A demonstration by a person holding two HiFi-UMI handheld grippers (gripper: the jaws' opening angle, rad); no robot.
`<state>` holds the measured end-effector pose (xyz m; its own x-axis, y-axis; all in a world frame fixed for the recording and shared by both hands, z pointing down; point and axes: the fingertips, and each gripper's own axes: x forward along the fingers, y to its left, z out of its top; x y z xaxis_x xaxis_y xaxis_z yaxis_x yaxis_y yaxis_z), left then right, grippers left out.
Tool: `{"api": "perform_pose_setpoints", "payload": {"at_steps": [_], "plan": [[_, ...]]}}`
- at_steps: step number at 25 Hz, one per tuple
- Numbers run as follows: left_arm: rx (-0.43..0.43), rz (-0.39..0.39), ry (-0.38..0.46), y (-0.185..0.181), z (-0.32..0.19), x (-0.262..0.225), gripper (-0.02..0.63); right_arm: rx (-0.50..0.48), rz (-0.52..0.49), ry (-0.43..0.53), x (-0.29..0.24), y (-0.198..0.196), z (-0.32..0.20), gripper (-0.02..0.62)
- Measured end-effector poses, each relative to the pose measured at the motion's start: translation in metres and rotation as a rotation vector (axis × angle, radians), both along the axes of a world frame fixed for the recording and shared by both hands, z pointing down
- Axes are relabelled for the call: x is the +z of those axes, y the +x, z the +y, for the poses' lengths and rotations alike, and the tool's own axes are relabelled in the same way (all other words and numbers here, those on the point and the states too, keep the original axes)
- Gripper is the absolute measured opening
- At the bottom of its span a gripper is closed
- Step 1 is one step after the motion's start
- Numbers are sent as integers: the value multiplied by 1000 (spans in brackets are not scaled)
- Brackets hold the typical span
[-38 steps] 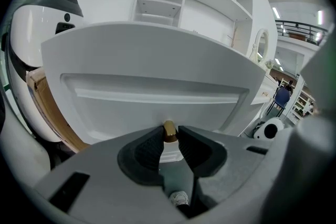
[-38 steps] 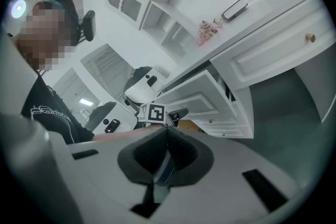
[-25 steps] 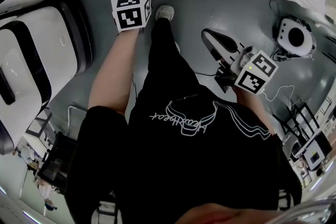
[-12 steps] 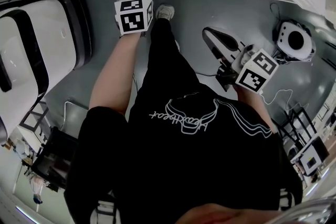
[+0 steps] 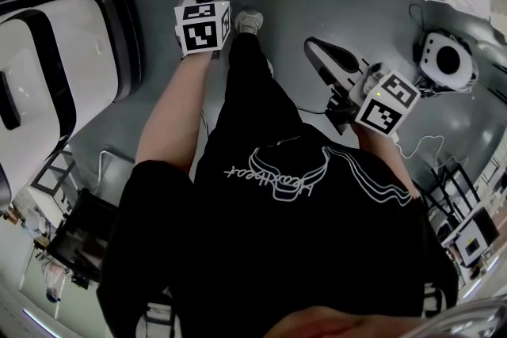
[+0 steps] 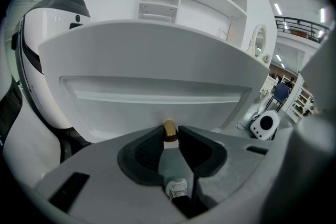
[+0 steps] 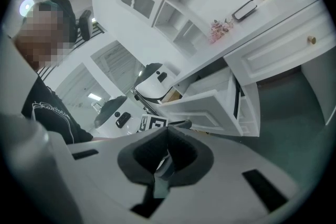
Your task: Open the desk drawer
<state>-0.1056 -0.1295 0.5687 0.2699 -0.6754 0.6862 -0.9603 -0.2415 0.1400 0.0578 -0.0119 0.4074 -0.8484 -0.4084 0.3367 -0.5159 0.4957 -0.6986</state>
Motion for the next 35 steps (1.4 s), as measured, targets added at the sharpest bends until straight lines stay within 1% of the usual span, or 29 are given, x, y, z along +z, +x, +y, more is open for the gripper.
{"api": "perform_pose_setpoints", "payload": {"at_steps": [6, 14, 19, 26, 31, 33, 35], "plan": [[2, 6, -6, -2, 16, 2, 91, 1, 6, 19, -6, -2, 6, 5], [0, 12, -12, -4, 41, 2, 91, -25, 10, 27, -12, -14, 14, 5], [-10, 17, -17, -5, 47, -1, 83, -37, 18, 34, -18, -17, 17, 5], [3, 13, -16, -7, 47, -1, 77, -42, 31, 51, -27, -20, 14, 5], [17, 43, -36, -8, 47, -1, 78, -57, 44, 76, -41, -21, 12, 5], [21, 52, -38, -8, 44, -7, 84, -64, 46, 96, -51, -18, 8, 5], [22, 66, -27, -4, 40, -22, 106, -63, 44, 119, -63, -11, 1, 5]]}}
